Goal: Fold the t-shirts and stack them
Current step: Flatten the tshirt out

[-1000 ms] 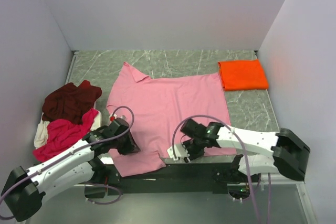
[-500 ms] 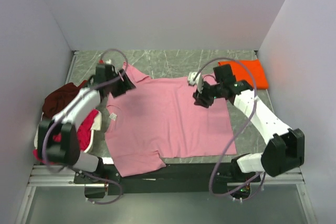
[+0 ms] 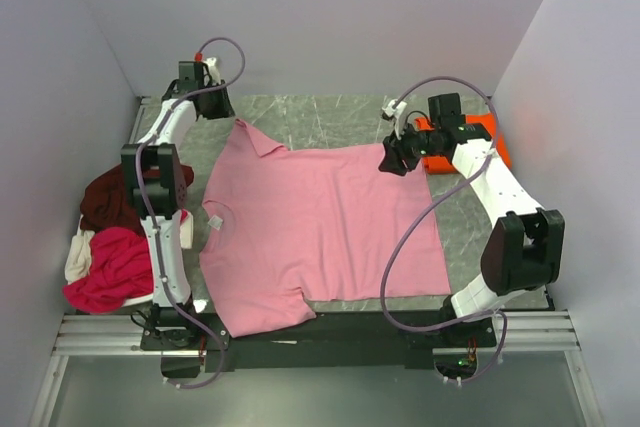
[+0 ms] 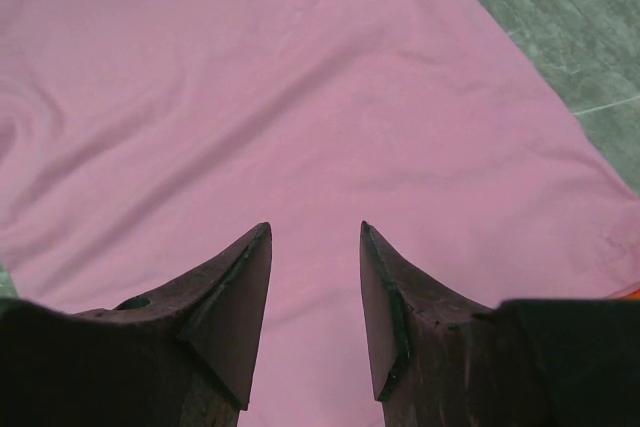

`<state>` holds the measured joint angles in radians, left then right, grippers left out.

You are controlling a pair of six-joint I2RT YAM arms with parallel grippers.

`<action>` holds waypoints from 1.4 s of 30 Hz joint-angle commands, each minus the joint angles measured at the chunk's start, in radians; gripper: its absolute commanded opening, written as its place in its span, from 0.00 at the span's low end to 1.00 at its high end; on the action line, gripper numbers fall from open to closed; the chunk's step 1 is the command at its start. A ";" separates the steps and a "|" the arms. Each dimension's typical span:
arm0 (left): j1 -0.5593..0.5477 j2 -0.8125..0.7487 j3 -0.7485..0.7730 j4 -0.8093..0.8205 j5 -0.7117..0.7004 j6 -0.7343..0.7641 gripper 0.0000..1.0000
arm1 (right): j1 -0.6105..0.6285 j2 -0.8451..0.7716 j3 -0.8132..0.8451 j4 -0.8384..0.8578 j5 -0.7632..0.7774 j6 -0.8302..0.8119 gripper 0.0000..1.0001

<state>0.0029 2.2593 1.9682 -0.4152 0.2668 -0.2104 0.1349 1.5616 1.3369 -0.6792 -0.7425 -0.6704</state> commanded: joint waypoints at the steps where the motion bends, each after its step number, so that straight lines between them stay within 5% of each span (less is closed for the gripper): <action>1: -0.006 0.032 0.074 -0.068 -0.028 0.250 0.24 | -0.006 -0.023 -0.013 0.021 -0.031 0.017 0.48; 5: -0.006 0.068 0.064 -0.048 -0.061 0.298 0.00 | -0.023 -0.031 -0.022 0.026 -0.043 0.025 0.48; 42: -0.040 0.301 0.281 0.067 -0.011 0.128 0.02 | -0.098 -0.008 -0.053 0.007 -0.095 0.014 0.48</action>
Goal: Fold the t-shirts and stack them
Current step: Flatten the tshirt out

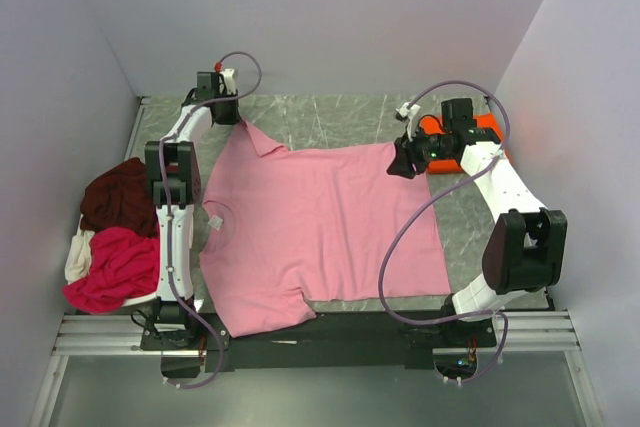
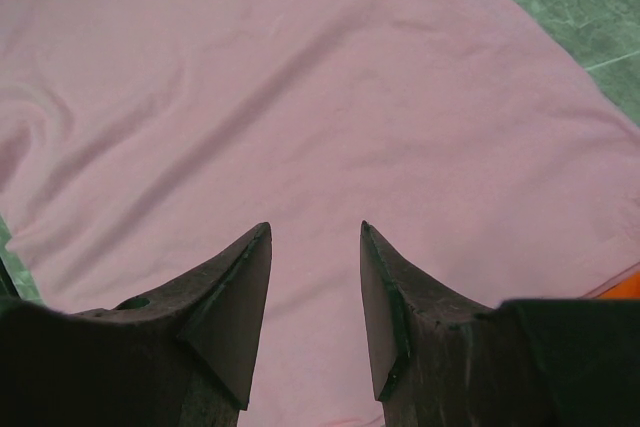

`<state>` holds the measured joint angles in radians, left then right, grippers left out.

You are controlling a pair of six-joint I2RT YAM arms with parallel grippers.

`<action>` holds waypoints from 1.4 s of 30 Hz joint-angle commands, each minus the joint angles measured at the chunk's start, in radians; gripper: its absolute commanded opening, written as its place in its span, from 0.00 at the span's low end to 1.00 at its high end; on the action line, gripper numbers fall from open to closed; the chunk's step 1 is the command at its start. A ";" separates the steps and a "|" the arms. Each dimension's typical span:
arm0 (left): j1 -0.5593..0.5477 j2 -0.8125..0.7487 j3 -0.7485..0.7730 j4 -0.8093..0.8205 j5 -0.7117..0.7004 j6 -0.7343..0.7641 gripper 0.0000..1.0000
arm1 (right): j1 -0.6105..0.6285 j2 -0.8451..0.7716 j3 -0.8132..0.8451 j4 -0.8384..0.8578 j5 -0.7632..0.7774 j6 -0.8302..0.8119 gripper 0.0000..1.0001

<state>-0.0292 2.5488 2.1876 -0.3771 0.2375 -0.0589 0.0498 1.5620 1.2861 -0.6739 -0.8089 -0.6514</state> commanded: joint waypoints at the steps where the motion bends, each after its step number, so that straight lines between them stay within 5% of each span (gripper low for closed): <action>1: -0.006 0.016 0.067 0.030 0.014 -0.030 0.03 | -0.014 -0.007 -0.002 0.000 -0.029 -0.005 0.48; 7: -0.002 0.024 0.092 0.069 -0.013 -0.053 0.21 | -0.025 -0.010 -0.001 -0.003 -0.033 -0.008 0.48; 14: 0.002 0.044 0.135 0.095 0.025 -0.062 0.27 | -0.044 -0.013 -0.001 -0.006 -0.041 -0.011 0.48; 21: 0.017 -0.106 -0.046 0.220 0.006 0.002 0.42 | -0.073 -0.016 -0.002 -0.015 -0.056 -0.016 0.48; 30: 0.081 -0.209 -0.219 0.286 0.172 0.209 0.45 | -0.090 -0.022 -0.005 -0.023 -0.069 -0.022 0.48; 35: 0.087 -0.180 -0.171 0.245 0.259 0.277 0.46 | -0.094 -0.019 -0.007 -0.024 -0.073 -0.022 0.48; 42: 0.060 -0.154 -0.183 0.163 0.306 0.589 0.44 | -0.103 -0.023 -0.007 -0.027 -0.079 -0.022 0.48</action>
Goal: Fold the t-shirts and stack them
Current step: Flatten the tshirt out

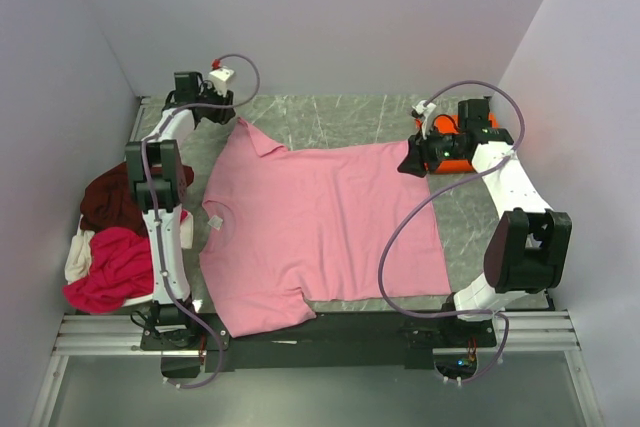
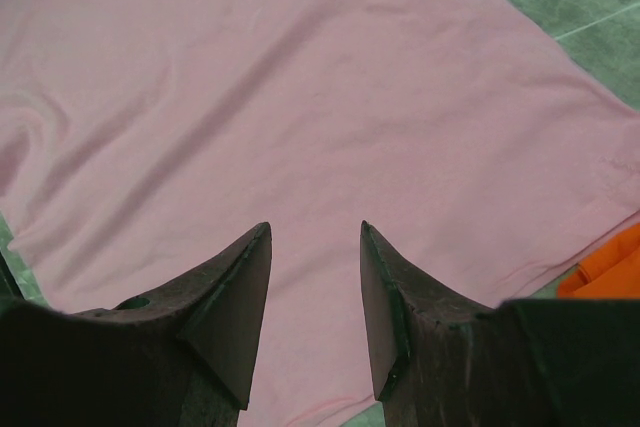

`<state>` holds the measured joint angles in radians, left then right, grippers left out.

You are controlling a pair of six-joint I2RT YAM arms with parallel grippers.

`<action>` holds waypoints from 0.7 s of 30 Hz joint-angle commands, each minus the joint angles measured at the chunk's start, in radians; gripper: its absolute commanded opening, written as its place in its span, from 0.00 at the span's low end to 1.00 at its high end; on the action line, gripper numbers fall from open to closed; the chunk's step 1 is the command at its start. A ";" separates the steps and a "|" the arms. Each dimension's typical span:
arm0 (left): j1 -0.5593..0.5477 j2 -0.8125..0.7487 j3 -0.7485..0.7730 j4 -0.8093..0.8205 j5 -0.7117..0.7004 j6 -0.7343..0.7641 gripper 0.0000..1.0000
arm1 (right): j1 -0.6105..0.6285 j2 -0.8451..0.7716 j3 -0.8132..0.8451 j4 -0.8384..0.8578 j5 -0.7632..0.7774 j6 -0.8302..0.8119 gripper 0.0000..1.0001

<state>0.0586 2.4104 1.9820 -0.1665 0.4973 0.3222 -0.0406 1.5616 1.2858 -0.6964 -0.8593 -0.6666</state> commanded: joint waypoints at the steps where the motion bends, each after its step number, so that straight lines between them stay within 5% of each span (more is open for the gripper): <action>1: -0.034 -0.014 0.020 -0.060 0.035 0.253 0.44 | -0.016 -0.023 -0.005 -0.006 -0.029 -0.007 0.48; 9: -0.043 0.036 0.067 -0.084 -0.078 0.474 0.43 | -0.039 -0.025 -0.005 -0.020 -0.046 -0.014 0.48; 21: -0.043 0.069 0.069 -0.153 0.023 0.658 0.41 | -0.079 -0.017 -0.002 -0.035 -0.073 -0.027 0.48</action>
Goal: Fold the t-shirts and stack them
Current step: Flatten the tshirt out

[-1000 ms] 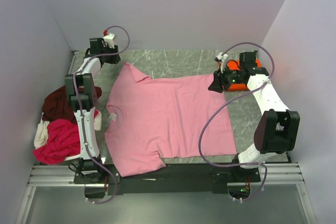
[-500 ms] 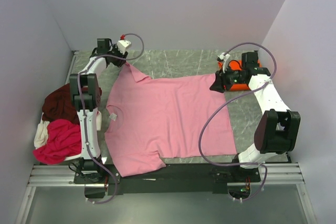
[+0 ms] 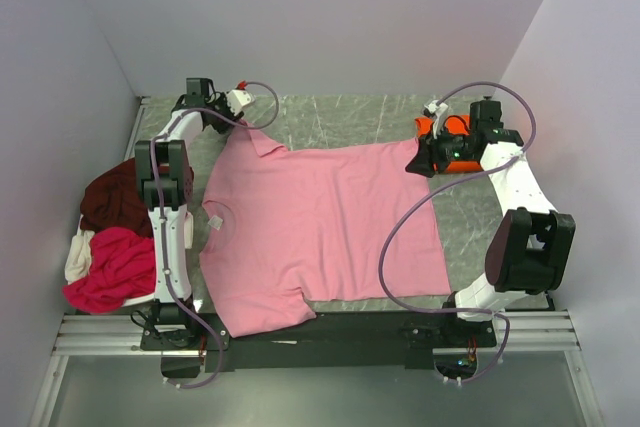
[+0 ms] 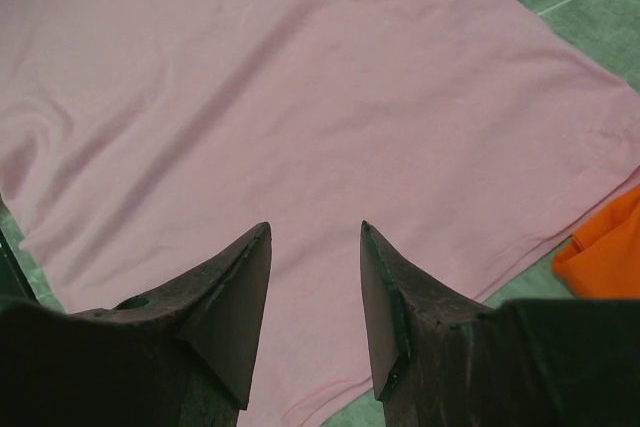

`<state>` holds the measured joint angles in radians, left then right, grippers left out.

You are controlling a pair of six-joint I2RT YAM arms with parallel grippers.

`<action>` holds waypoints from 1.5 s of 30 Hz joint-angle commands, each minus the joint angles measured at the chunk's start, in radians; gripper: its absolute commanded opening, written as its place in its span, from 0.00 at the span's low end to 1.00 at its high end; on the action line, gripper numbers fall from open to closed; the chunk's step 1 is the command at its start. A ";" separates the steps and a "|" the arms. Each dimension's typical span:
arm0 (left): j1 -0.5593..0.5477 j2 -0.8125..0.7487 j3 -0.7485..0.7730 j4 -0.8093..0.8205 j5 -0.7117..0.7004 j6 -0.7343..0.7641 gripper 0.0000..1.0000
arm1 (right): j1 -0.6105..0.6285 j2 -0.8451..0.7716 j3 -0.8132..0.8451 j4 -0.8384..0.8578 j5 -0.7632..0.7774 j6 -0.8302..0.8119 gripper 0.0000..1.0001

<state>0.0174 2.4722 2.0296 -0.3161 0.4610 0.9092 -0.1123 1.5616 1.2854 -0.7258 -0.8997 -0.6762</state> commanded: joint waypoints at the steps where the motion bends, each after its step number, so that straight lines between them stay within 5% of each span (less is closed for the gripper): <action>1: -0.004 0.011 0.026 0.002 0.057 0.076 0.41 | -0.006 -0.017 -0.001 -0.009 -0.033 -0.019 0.48; 25: -0.005 0.051 0.086 0.018 0.148 0.088 0.36 | -0.017 -0.025 -0.006 -0.006 -0.034 -0.019 0.48; 35: -0.011 0.064 0.073 0.043 0.149 0.076 0.04 | -0.017 -0.017 -0.003 -0.011 -0.033 -0.019 0.48; 45: 0.001 0.016 0.043 0.167 0.206 -0.042 0.00 | -0.018 -0.014 -0.008 -0.008 -0.022 -0.022 0.48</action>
<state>0.0116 2.5313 2.0777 -0.2375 0.5995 0.9279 -0.1188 1.5616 1.2835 -0.7288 -0.9096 -0.6819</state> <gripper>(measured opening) 0.012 0.486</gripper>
